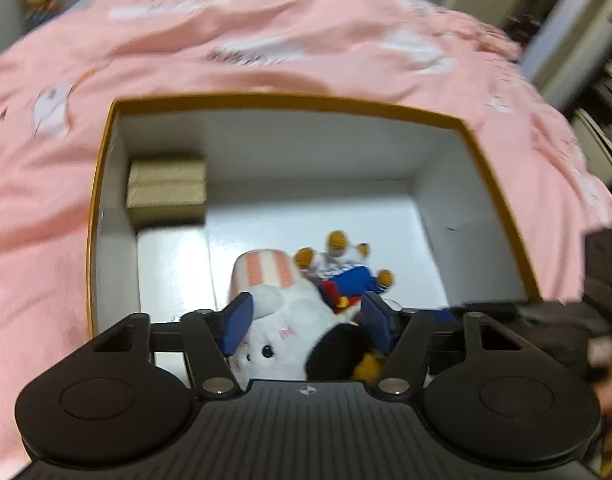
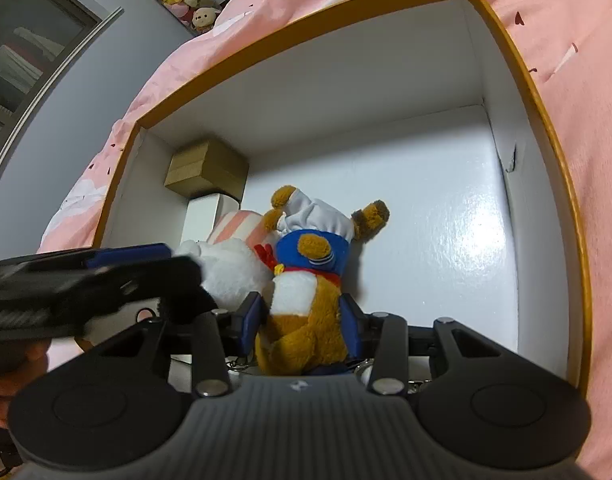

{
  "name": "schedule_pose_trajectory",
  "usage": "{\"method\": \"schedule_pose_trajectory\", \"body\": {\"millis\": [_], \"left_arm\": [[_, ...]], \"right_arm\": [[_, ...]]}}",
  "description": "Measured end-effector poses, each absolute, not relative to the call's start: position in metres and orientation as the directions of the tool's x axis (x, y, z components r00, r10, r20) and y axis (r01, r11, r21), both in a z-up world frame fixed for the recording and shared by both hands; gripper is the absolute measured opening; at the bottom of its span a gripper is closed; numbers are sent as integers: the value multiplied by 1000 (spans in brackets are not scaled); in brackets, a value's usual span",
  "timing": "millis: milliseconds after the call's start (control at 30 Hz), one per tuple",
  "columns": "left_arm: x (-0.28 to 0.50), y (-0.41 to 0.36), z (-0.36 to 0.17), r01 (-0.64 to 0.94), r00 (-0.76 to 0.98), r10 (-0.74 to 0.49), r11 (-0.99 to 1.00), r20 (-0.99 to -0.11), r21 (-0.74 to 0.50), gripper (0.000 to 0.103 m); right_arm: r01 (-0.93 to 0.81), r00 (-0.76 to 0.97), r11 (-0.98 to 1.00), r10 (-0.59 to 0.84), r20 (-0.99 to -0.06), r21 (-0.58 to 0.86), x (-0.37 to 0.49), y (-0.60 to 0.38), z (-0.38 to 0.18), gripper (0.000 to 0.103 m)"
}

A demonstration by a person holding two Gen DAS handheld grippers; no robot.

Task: Organize objects
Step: 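Lower both plush toys into the orange box and open both tools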

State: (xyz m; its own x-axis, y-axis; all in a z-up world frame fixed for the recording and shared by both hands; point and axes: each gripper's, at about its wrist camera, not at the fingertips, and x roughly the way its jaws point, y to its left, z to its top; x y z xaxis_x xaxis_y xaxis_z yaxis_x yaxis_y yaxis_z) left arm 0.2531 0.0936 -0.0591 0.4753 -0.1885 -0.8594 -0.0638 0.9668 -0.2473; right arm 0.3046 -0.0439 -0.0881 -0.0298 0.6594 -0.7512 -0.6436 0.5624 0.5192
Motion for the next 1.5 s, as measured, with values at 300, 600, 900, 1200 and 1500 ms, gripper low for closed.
{"method": "schedule_pose_trajectory", "body": {"millis": [300,600,900,1200,1500], "left_arm": [[249,100,-73,-77,421,-177,970,-890,-229,50],[241,108,-76,-66,454,-209,961,-866,-267,49],[244,100,-82,-54,471,-192,968,-861,-245,50],[240,107,-77,-63,489,-196,964,-850,-258,59],[230,107,-62,-60,547,-193,961,-815,-268,63]], "right_arm": [[-746,-63,493,616,-785,447,303,-34,-82,43],[-862,-79,388,532,-843,325,296,-9,-79,43],[-830,-107,414,542,-834,375,301,-9,-92,44],[-855,-42,414,545,-837,313,295,-10,-85,60],[-864,5,418,566,-824,281,294,-17,-74,67]]}}
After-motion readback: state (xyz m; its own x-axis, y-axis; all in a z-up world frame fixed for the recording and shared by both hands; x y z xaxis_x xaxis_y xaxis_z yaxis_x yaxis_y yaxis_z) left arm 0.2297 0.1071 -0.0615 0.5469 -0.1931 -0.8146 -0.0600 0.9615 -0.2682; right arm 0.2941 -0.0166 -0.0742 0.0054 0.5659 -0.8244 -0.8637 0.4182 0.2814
